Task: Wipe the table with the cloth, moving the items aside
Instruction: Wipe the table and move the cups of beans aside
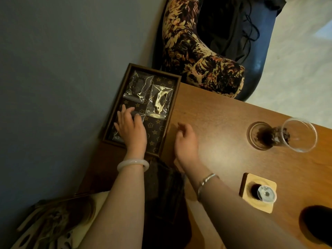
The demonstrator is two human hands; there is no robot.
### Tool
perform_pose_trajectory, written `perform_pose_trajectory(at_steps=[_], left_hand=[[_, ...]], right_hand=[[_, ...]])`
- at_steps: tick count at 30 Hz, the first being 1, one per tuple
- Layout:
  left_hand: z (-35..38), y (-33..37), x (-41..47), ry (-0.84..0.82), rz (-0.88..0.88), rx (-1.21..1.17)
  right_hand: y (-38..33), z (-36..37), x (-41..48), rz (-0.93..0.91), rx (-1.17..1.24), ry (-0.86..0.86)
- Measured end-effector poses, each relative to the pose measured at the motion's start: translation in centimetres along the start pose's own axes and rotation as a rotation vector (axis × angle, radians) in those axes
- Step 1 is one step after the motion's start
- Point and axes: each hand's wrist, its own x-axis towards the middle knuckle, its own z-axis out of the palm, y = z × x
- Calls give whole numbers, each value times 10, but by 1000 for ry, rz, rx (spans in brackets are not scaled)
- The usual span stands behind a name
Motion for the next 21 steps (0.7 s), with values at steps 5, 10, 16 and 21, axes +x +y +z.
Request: perform_pose_trajectory(at_steps=[5,10,16,21], left_hand=[[1,-30,-47,-45,85,119],[-8,-50,-91,-110,281,325],[-22,-61,-151,-51,262,350],[-26,-95,-182,-98,144,440]], right_hand=[[55,-7,-59,-315,-347,-8],[97,-2,-99,-463,-439,-110],[106,11,-107,-396,-404,-131],[124,30,-102,-426,-619,-300]])
